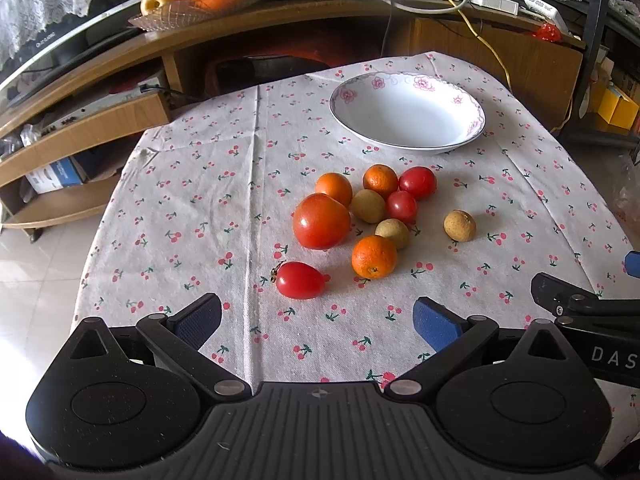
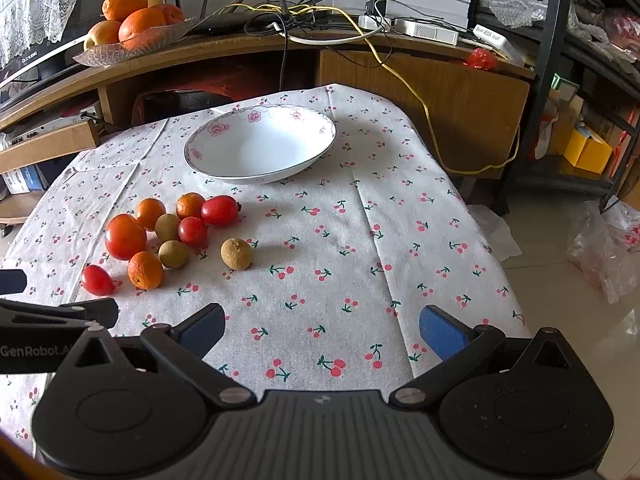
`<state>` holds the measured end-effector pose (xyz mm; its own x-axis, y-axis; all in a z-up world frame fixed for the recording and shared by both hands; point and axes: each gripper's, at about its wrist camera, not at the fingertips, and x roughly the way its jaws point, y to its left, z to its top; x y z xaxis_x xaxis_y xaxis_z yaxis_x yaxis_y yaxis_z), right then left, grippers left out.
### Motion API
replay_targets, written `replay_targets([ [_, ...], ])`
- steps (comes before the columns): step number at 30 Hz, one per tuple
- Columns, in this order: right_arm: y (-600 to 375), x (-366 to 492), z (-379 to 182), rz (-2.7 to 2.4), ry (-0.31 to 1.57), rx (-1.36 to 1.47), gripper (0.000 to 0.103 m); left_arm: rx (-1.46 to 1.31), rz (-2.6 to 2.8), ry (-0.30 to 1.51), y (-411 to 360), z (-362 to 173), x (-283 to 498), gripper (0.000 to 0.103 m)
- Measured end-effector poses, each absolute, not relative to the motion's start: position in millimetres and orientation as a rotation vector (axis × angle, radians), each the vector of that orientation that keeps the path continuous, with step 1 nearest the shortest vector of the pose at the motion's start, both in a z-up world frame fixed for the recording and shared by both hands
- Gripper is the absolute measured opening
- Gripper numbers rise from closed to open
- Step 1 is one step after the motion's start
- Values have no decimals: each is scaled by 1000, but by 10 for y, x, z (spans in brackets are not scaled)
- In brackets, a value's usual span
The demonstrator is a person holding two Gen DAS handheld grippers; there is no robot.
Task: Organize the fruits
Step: 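Move the right tool toward the brown round fruit while the left tool approaches the red plum tomato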
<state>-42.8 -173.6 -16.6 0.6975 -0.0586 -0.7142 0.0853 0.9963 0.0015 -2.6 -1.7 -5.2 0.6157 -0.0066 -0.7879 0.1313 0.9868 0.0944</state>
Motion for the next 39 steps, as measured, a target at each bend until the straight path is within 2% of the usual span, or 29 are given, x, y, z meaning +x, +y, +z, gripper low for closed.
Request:
replay_targets([
  [39,-1717,-391,-219,-70,817,32,103,180,-70,912,-46,-66,-17,101],
])
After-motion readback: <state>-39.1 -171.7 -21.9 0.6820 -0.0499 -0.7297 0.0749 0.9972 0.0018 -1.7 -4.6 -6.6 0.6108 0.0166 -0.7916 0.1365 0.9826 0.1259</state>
